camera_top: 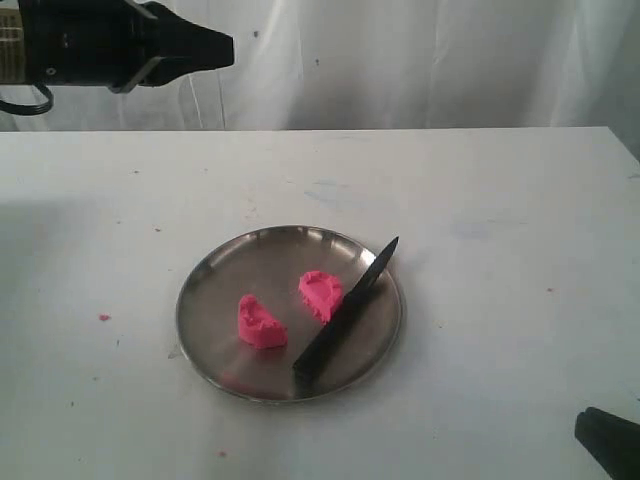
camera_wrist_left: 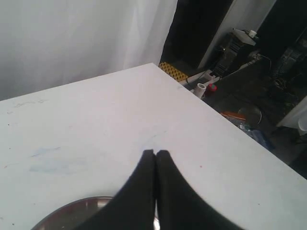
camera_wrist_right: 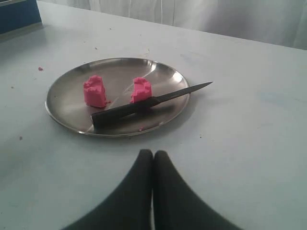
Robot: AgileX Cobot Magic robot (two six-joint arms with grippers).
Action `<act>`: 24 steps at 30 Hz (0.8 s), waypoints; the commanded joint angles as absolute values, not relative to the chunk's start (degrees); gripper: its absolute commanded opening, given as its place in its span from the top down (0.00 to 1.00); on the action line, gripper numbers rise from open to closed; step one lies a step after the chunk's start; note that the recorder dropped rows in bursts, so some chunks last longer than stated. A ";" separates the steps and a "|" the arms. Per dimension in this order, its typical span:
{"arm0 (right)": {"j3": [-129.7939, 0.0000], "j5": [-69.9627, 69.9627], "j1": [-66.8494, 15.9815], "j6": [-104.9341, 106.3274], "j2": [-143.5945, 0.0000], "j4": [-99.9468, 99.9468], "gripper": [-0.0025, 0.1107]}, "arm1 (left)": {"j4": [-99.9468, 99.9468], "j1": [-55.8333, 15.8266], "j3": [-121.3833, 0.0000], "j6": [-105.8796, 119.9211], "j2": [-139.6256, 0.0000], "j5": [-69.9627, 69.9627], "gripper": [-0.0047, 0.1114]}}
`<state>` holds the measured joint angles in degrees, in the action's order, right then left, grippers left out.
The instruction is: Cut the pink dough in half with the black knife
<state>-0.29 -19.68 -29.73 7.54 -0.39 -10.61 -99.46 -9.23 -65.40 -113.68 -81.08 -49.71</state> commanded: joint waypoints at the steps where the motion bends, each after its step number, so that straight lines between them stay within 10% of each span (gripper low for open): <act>1: 0.00 -19.19 -29.42 7.20 0.00 -10.43 0.98 | -99.95 -9.32 -65.30 -113.97 -80.62 -49.36 0.96; 13: 0.00 -19.19 -29.42 7.74 0.00 -10.43 0.98 | -99.24 -9.43 -65.30 -113.97 -82.71 -47.38 0.96; 24: 0.00 -19.19 -29.42 7.74 0.00 -10.43 0.98 | -56.09 -20.49 -59.30 -113.97 -69.68 -19.63 0.96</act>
